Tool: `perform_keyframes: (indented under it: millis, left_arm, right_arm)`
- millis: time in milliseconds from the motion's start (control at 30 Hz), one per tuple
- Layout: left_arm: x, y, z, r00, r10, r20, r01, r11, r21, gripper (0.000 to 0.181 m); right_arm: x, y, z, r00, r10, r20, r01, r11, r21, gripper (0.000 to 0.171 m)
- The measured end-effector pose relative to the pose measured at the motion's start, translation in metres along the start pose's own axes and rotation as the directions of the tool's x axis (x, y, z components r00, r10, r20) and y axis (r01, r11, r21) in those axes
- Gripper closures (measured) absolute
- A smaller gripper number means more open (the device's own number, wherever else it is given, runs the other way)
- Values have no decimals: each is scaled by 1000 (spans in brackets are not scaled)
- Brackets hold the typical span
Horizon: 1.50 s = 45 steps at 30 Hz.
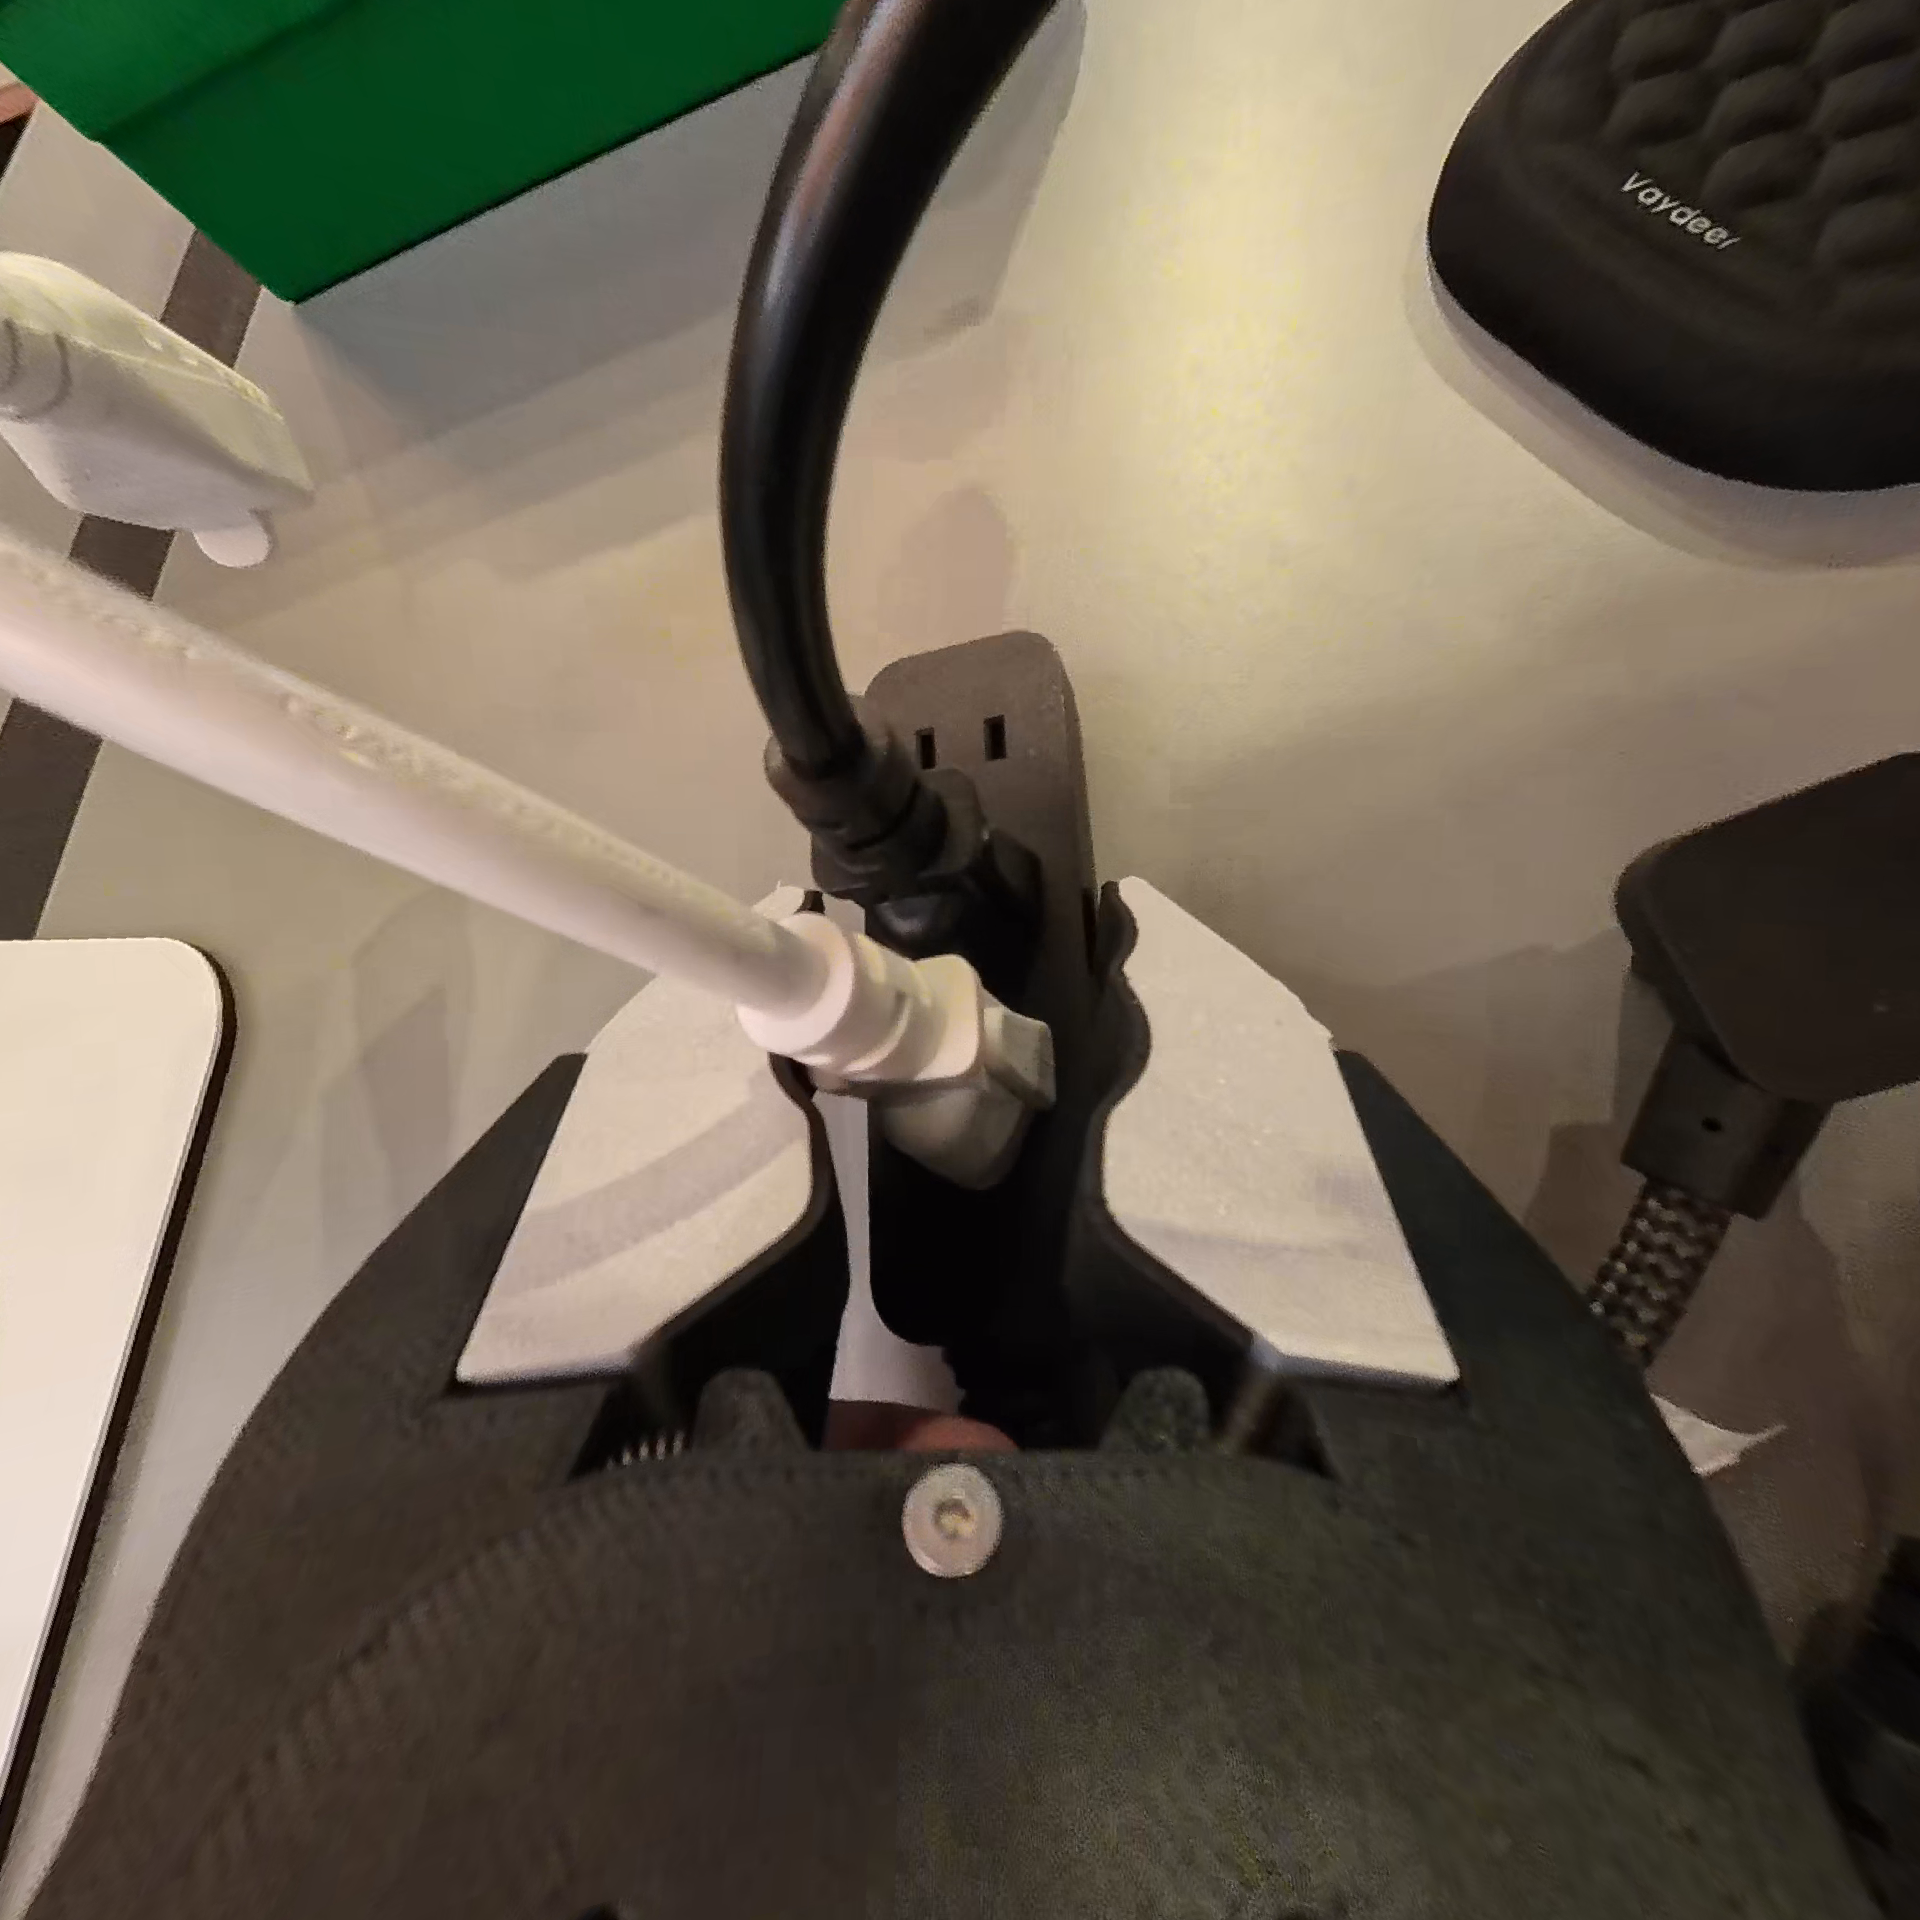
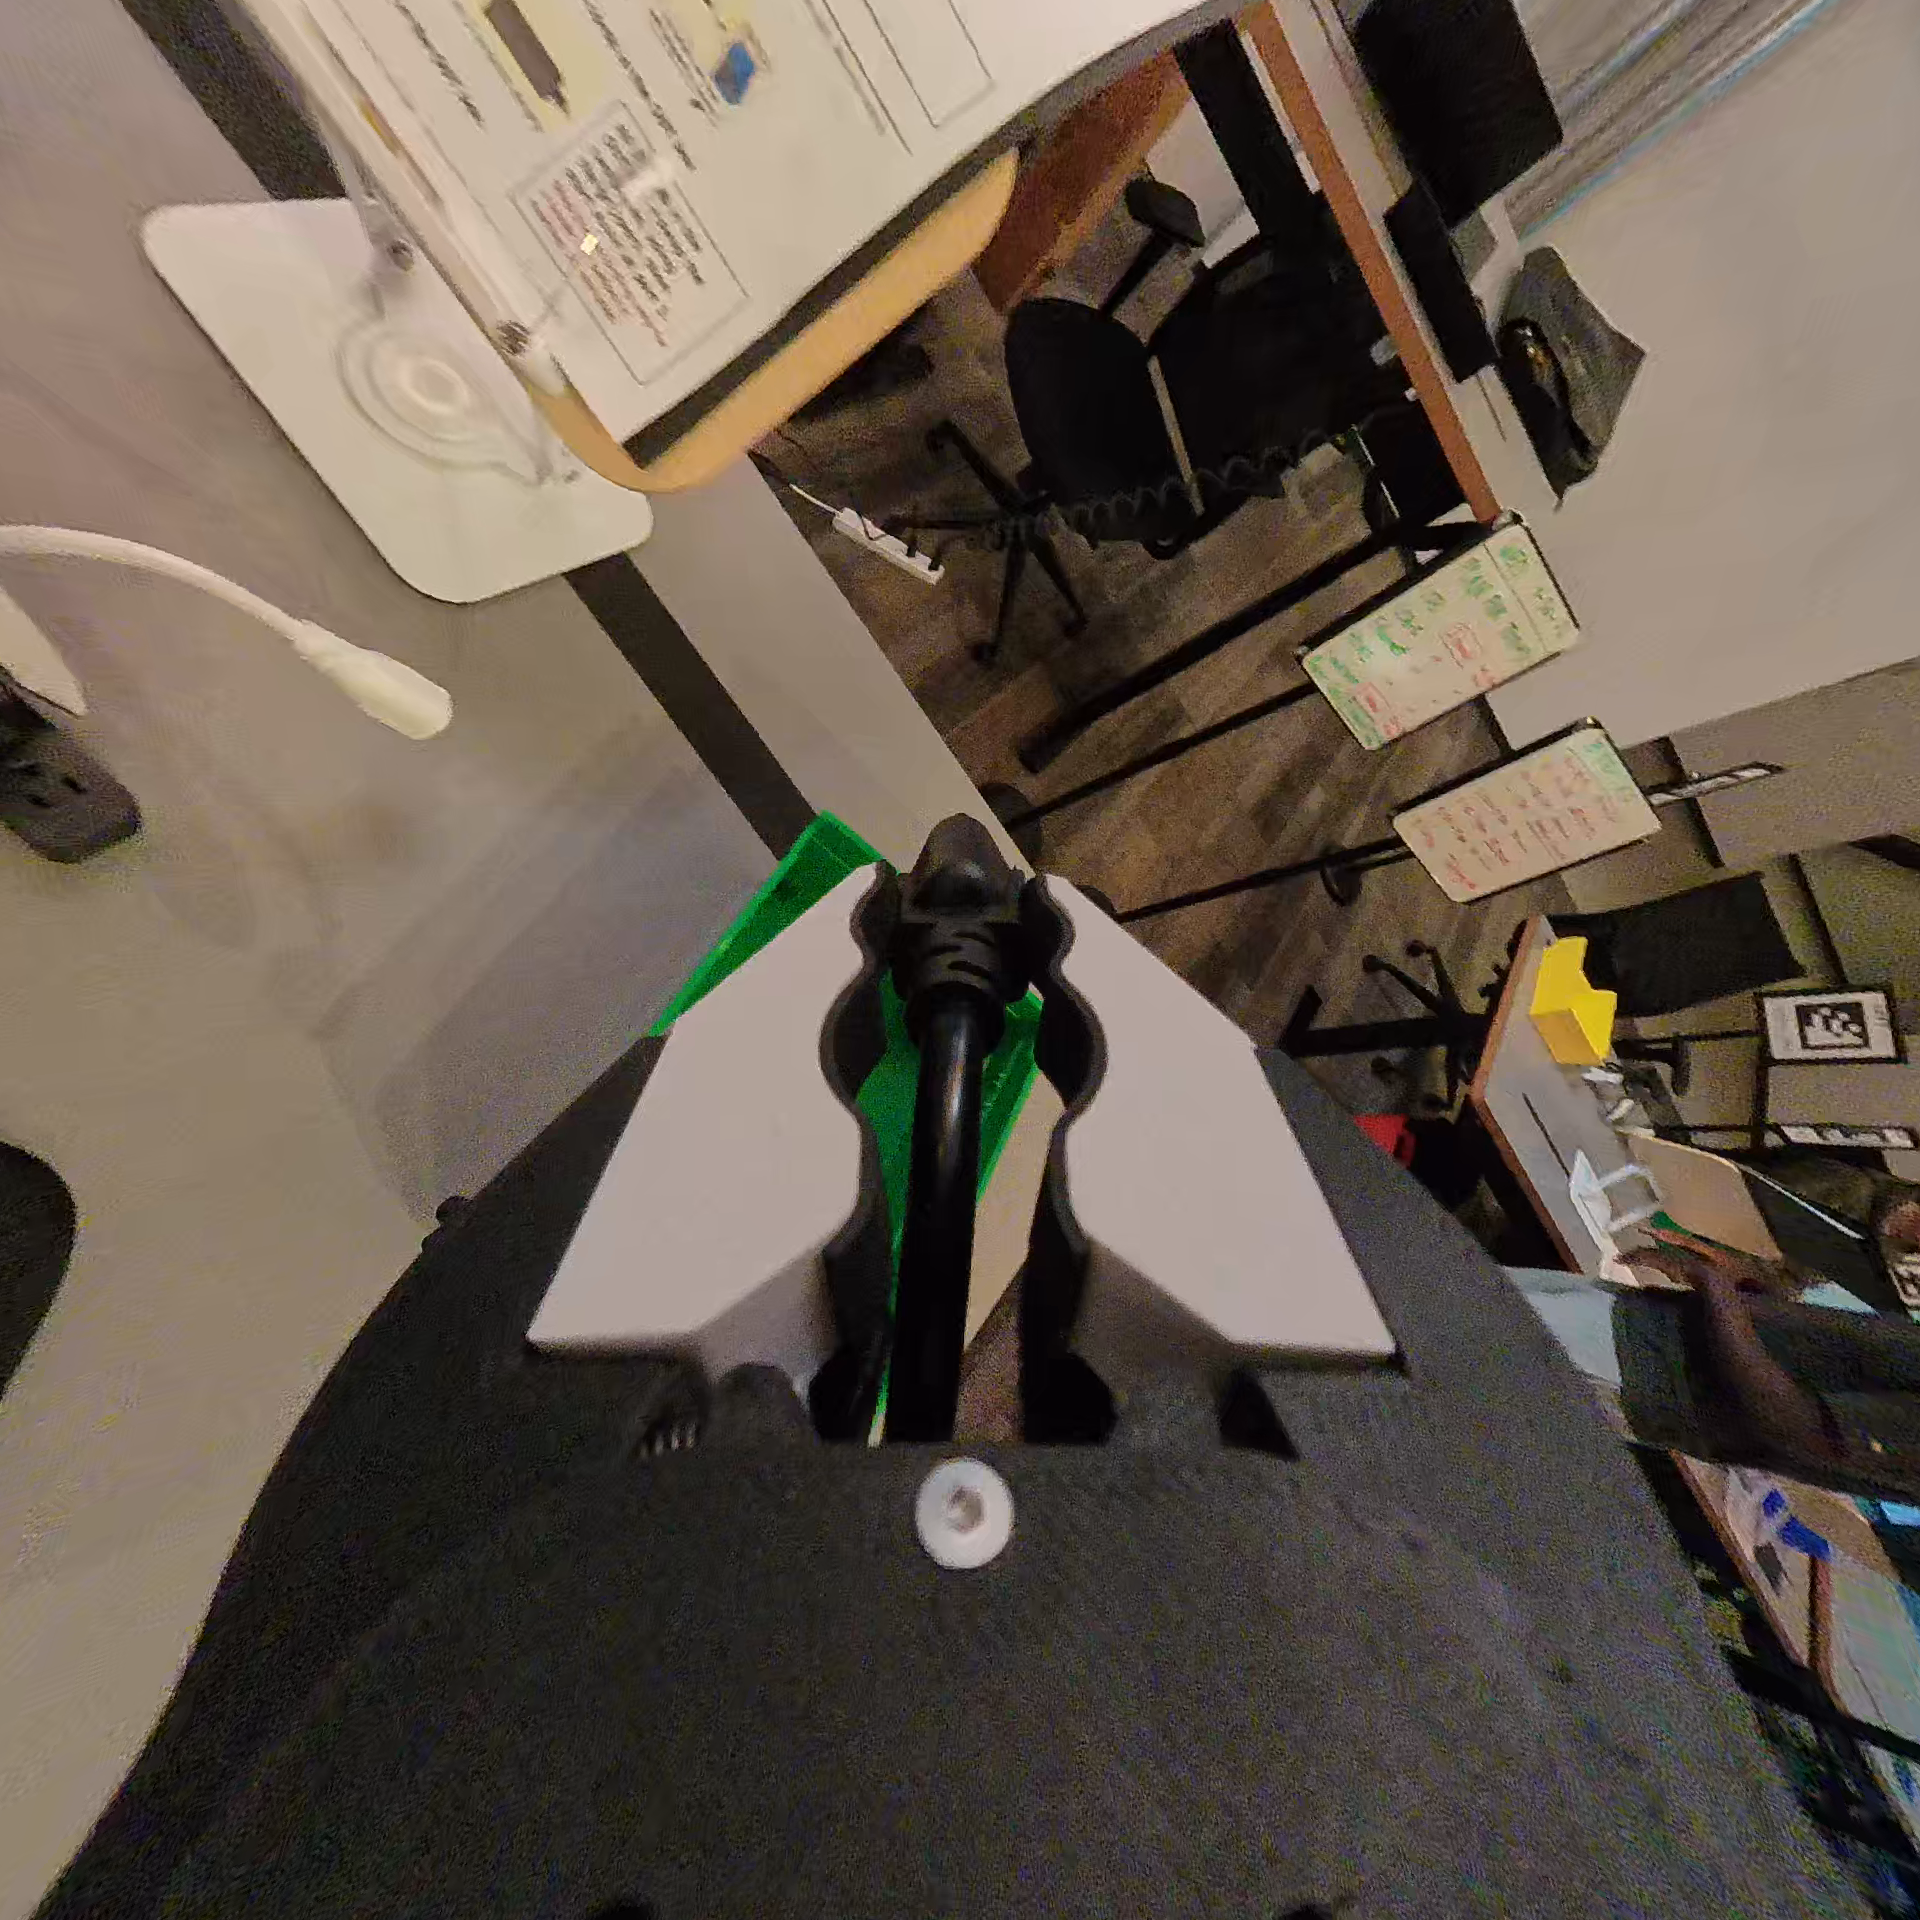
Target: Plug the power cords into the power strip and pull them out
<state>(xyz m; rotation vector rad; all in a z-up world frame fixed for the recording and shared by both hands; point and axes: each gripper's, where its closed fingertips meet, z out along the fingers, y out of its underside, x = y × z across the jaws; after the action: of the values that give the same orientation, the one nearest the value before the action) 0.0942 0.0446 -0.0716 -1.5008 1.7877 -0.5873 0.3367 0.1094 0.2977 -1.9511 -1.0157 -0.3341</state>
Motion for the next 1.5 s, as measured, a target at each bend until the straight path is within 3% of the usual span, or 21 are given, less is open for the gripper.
perform_keyframes:
  millis: [133, 333, 567, 667, 833, 1000, 1100, 1267, 1400, 1500]
  left_arm:
    - [0, 0, 0, 1000, 4, 4, -4, 1000, 0, 132]
    - [0, 0, 0, 1000, 6, 5, -6, 1000, 1, 132]
    - [0, 0, 0, 1000, 7, 1, -7, 1000, 1, 132]
    - [0, 0, 0, 1000, 5, -5, -5, 1000, 2, 133]
    - [0, 0, 1, 1000, 10, -11, -10, 1000, 3, 133]
    - [0, 0, 1, 1000, 11, -15, -11, 1000, 2, 134]
    - [0, 0, 1, 1000, 12, -15, -12, 1000, 2, 134]
    - [0, 0, 1, 1000, 15, -18, -15, 1000, 2, 134]
    - [0, 0, 1, 1000, 14, -21, -14, 1000, 3, 134]
    - [0, 0, 1, 1000, 11, -29, -11, 1000, 6, 134]
  right_arm:
    - [30, 31, 17, 999, 9, -40, -12, 996, -85, 149]
    - [24, 87, 78, 995, 86, 44, -77, 982, -175, 148]
    - [-27, 145, 140, 902, 283, 326, -178, 932, -315, 149]
    - [-38, 166, 157, 886, 252, 389, -91, 918, -387, 149]
    - [-43, 172, 194, 900, 38, 435, 144, 914, -379, 148]
    - [-62, 185, 243, 853, -171, 493, 387, 840, -379, 148]
    - [-79, 195, 269, 834, -160, 528, 401, 833, -381, 147]
    - [-94, 203, 287, 827, -136, 546, 394, 832, -390, 113]
    - [-76, 183, 271, 861, -123, 494, 341, 860, -379, 109]
    - [-60, 145, 244, 896, -151, 417, 297, 902, -313, 114]
